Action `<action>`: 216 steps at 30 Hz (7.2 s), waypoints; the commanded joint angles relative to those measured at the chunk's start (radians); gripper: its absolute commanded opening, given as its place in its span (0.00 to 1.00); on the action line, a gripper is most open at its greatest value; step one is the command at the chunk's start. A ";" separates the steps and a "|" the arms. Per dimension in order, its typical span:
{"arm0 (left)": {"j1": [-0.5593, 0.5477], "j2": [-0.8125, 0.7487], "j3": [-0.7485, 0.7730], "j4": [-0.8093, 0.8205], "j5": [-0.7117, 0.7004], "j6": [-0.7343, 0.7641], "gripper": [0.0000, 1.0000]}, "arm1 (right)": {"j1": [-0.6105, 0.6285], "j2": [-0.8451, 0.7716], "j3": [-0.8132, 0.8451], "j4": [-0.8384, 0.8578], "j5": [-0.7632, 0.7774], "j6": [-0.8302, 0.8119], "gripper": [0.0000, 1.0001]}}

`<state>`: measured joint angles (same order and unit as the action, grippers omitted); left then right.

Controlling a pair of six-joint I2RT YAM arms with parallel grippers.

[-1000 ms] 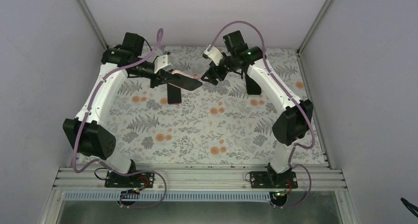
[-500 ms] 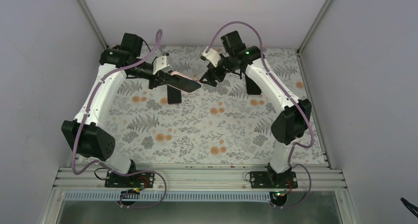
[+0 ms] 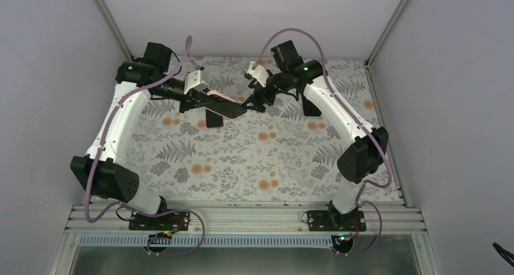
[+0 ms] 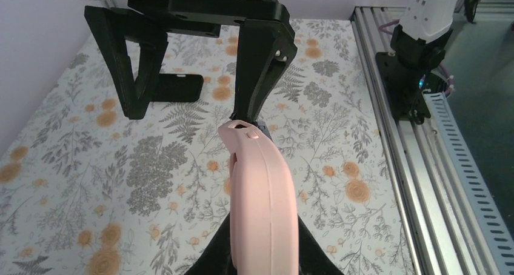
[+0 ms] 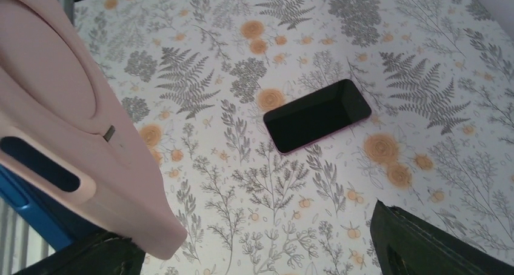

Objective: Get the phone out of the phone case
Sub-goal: Remove the phone case from the phone.

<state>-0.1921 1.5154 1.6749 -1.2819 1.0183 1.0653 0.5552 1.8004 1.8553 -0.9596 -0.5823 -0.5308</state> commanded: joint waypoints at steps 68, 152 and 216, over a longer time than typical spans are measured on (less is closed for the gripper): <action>0.138 -0.009 0.355 -0.060 -0.076 -0.075 0.90 | 0.212 -0.015 0.199 -0.032 -0.409 0.056 0.03; -0.559 0.029 -0.388 2.124 -1.466 -0.056 0.95 | -0.085 -0.083 0.158 0.696 0.314 1.061 0.03; -0.576 0.283 -0.172 2.338 -1.524 0.038 0.59 | -0.084 -0.110 0.170 0.583 -0.174 0.942 0.03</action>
<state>-0.7483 1.7515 1.4528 0.9028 -0.4824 1.0187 0.4248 1.7489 2.0083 -0.3115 -0.5022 0.4511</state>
